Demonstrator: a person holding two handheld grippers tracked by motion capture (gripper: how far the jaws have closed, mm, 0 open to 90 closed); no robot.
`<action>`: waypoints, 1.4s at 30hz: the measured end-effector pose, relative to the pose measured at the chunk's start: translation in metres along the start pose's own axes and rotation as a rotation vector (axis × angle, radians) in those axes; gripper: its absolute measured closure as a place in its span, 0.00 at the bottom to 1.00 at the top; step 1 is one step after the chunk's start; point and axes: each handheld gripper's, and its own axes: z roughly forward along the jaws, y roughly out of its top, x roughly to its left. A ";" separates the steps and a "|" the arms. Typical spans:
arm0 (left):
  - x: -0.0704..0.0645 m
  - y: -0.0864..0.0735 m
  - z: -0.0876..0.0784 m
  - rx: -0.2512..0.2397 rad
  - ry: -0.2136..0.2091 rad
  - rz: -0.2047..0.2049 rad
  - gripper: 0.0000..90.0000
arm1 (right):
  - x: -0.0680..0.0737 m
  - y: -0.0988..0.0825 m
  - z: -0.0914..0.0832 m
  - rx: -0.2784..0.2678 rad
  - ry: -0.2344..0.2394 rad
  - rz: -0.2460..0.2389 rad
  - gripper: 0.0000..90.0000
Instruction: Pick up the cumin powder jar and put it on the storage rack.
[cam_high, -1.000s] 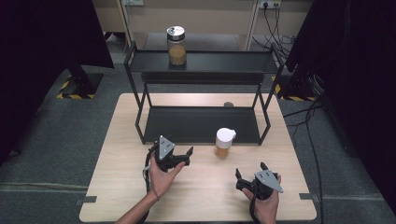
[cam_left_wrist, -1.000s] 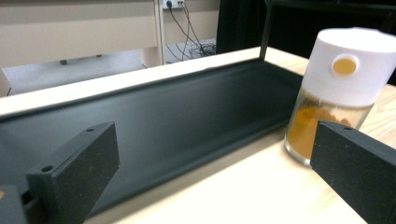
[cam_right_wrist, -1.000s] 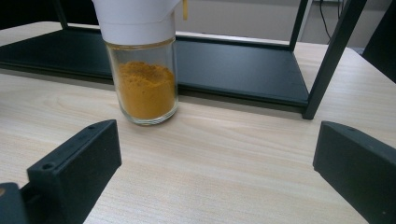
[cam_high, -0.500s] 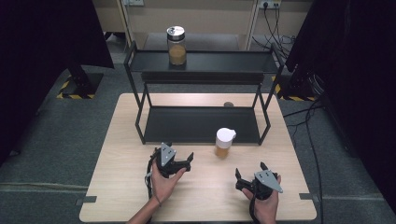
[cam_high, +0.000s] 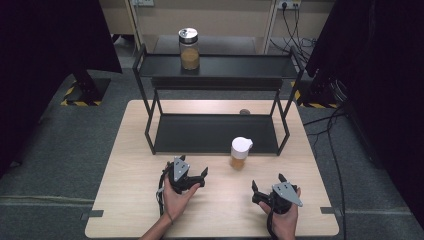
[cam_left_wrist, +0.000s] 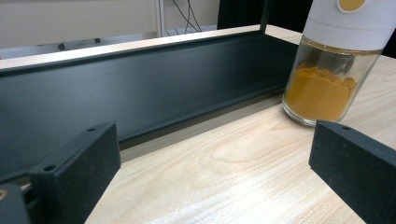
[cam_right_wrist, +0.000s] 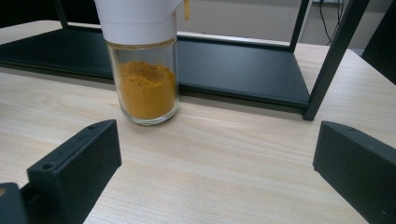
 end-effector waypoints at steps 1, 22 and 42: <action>0.000 0.000 0.000 0.000 0.000 0.000 0.01 | 0.000 0.000 0.000 0.000 0.000 -0.001 0.01; -0.004 -0.003 -0.003 -0.011 0.015 0.008 0.01 | 0.001 -0.001 0.000 -0.006 -0.001 -0.004 0.01; -0.004 -0.004 -0.005 -0.015 0.017 0.006 0.01 | 0.000 -0.001 0.000 -0.004 0.004 -0.007 0.01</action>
